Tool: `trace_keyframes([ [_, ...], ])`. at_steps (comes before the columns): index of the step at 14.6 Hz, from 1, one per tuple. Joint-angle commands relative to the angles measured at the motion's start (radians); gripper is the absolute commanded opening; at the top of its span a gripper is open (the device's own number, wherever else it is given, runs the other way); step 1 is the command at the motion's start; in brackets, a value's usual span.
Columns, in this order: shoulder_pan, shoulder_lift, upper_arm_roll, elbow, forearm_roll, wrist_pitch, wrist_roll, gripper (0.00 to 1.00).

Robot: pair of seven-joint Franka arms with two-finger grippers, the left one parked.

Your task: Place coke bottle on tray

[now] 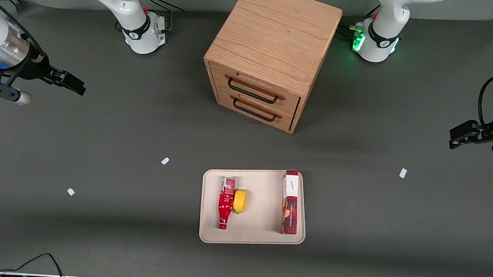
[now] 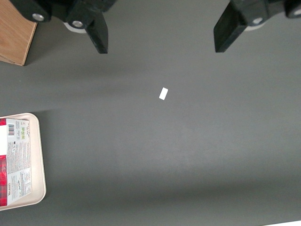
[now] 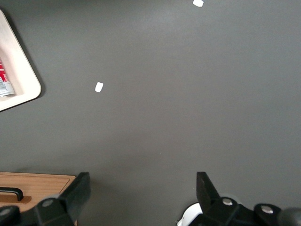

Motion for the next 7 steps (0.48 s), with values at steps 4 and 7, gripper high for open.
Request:
trace_keyframes([
  [4, 0.009, 0.054, -0.017, 0.164, 0.045, -0.1, 0.002, 1.0],
  [7, 0.007, 0.084, -0.026, 0.225, 0.045, -0.165, -0.001, 1.0],
])
